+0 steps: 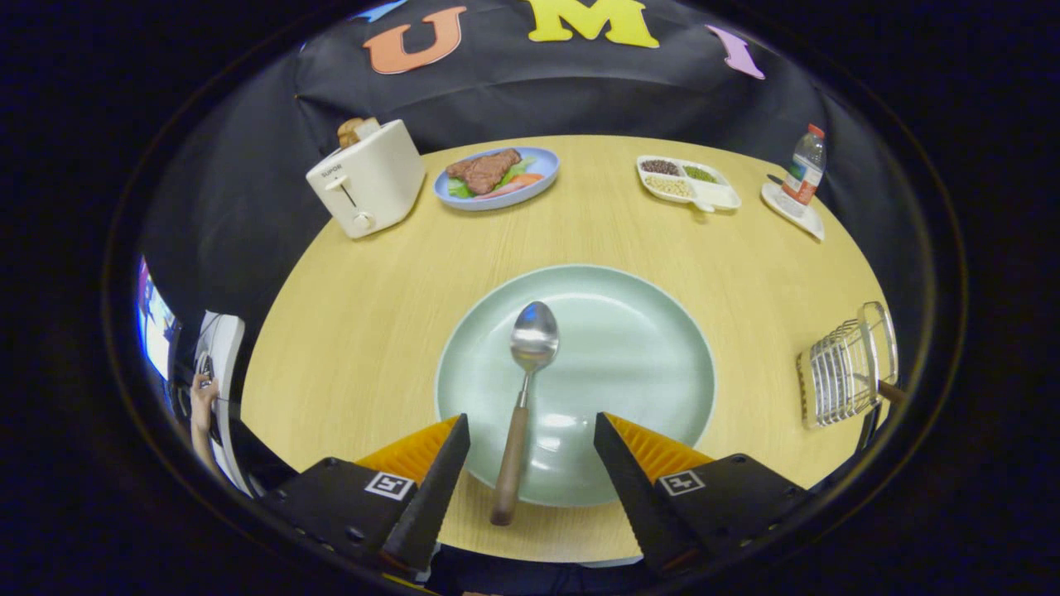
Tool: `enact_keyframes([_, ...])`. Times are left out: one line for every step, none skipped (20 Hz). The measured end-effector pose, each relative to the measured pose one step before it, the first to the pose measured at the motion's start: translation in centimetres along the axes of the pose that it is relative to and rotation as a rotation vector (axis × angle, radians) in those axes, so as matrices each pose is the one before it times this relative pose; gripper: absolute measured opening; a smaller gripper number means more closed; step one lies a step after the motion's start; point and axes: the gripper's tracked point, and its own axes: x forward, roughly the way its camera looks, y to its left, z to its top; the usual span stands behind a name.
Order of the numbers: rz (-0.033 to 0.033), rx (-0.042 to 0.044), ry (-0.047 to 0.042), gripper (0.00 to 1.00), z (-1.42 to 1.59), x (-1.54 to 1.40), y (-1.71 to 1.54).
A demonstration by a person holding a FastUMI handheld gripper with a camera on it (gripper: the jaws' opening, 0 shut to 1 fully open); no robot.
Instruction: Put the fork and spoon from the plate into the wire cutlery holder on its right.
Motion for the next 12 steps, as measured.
enact_keyframes([-0.00639, 0.00549, 0.01087, 0.90, -0.232, 0.407, -0.056])
enact_keyframes([-0.00376, 0.00661, 0.00890, 0.89, -0.121, 0.348, -0.074])
enact_keyframes([-0.00518, 0.00538, 0.00977, 0.82, -0.191, 0.356, -0.032])
enact_keyframes([-0.00887, -0.00061, 0.00893, 0.75, -0.150, 0.201, -0.054])
enact_keyframes([-0.00507, -0.00191, 0.00471, 0.71, -0.094, 0.283, -0.004])
enact_keyframes([-0.00259, -0.00229, 0.00254, 0.66, 0.030, 0.096, 0.080])
enact_keyframes([-0.00236, -0.00276, 0.00122, 0.65, -0.013, 0.091, 0.147])
enact_keyframes([-0.00151, -0.00597, 0.00440, 0.63, -0.084, 0.074, 0.131])
enact_keyframes([0.00275, -0.00690, 0.00155, 0.62, -0.032, 0.045, 0.220])
enact_keyframes([0.00071, -0.00603, 0.00328, 0.61, 0.099, -0.087, 0.167])
enact_keyframes([0.00245, -0.00089, 0.00138, 0.49, -0.162, 0.394, 0.093])
enact_keyframes([0.00146, -0.00429, 0.01017, 0.37, -0.168, 0.066, 0.097])
